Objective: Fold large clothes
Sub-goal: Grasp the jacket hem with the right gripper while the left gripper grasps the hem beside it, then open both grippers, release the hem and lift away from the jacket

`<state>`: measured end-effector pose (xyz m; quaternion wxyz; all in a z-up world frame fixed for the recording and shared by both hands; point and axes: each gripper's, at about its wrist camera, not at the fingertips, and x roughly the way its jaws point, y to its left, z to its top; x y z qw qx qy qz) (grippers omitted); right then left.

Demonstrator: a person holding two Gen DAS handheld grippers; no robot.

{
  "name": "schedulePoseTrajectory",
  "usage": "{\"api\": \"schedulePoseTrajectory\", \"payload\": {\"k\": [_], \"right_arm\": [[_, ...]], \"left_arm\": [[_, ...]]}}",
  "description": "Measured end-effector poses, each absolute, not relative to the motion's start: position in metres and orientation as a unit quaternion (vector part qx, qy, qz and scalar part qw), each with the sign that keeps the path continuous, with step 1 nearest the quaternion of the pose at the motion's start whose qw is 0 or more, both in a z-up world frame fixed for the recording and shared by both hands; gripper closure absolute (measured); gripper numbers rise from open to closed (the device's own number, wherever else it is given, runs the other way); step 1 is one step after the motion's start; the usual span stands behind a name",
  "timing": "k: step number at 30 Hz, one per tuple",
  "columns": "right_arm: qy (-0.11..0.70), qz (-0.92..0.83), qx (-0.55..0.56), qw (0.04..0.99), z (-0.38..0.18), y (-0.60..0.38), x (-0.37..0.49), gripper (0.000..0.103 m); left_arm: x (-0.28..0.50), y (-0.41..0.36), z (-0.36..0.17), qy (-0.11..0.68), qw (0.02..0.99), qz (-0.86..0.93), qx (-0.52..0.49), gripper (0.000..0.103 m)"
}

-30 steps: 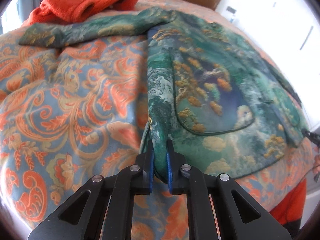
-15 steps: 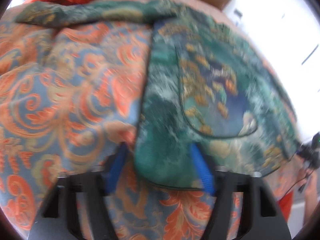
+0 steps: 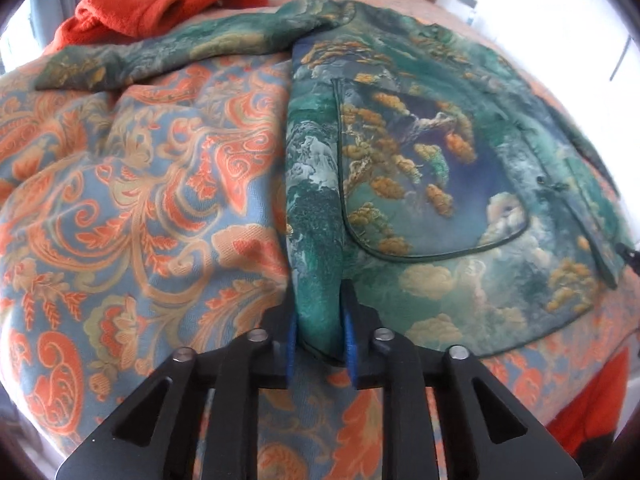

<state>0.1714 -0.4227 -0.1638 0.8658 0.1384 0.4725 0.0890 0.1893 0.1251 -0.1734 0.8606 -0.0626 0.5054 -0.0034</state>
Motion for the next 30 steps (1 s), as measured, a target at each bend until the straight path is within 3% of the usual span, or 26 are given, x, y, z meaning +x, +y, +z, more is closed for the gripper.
{"api": "schedulePoseTrajectory", "payload": {"k": [1, 3, 5, 6, 9, 18, 30], "right_arm": [[0.474, 0.084, 0.135, 0.866, -0.167, -0.421, 0.173, 0.084], [0.469, 0.067, 0.122, 0.872, -0.165, -0.42, 0.172, 0.067], [0.455, 0.045, 0.101, 0.883, -0.155, -0.418, 0.165, 0.022], [0.448, 0.034, 0.094, 0.888, -0.151, -0.419, 0.161, 0.017], [0.415, -0.009, 0.057, 0.908, -0.13, -0.419, 0.141, 0.015], [0.305, -0.057, -0.002, 0.951, -0.084, -0.383, 0.081, 0.011], [0.222, -0.028, -0.04, 0.974, -0.062, -0.334, 0.058, 0.011]], "left_arm": [[0.189, 0.122, -0.169, 0.497, 0.866, 0.007, -0.058, 0.069], [0.185, 0.119, -0.161, 0.478, 0.876, 0.016, -0.058, 0.034], [0.176, 0.115, -0.145, 0.444, 0.894, 0.038, -0.055, 0.02], [0.171, 0.111, -0.139, 0.427, 0.901, 0.051, -0.051, 0.013], [0.15, 0.095, -0.116, 0.357, 0.929, 0.09, -0.026, 0.001], [0.116, 0.04, -0.095, 0.299, 0.944, 0.089, 0.105, 0.001], [0.096, 0.055, -0.084, 0.302, 0.95, 0.078, -0.005, 0.001]]}}
